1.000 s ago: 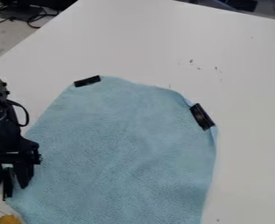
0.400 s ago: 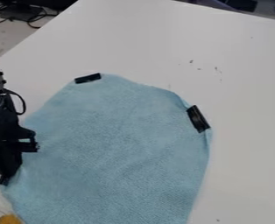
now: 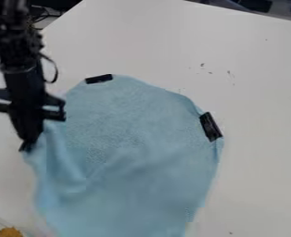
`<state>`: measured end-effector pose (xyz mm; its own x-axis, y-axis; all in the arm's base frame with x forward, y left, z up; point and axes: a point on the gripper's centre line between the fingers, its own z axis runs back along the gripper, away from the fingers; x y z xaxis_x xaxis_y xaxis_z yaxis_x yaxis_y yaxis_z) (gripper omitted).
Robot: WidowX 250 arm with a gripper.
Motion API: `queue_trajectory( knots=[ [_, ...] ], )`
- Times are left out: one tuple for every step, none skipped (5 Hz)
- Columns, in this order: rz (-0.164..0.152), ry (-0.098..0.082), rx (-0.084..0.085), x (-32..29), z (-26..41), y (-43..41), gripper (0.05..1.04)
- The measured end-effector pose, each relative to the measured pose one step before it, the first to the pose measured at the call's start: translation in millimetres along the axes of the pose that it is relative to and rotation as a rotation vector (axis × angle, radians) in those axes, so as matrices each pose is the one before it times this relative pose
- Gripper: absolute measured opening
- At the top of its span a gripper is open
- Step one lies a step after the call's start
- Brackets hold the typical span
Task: Fold the cloth from bottom left to top right
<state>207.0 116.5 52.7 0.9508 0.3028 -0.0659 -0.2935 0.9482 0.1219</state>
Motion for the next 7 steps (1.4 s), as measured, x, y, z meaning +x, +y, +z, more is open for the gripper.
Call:
queue_trajectory(
  knots=[
    [-0.0371,-0.0485,-0.005,27.5,12.75,-24.37,0.064],
    [-0.0472,-0.0067,-0.0216,20.03,0.53,-31.48,0.064],
    [-0.0676,-0.0027,-0.0017,22.26,-4.92,-26.01,0.063],
    [-0.0752,0.021,-0.0215,25.65,-6.2,-17.58,0.063],
    [-0.0726,0.0121,-0.0068,21.71,-3.47,-11.18,0.063],
    [-0.0465,0.0021,-0.0039,17.86,-3.82,-5.45,0.063],
    [-0.0217,-0.0102,-0.0097,9.6,-1.27,-2.63,0.08]
  ],
)
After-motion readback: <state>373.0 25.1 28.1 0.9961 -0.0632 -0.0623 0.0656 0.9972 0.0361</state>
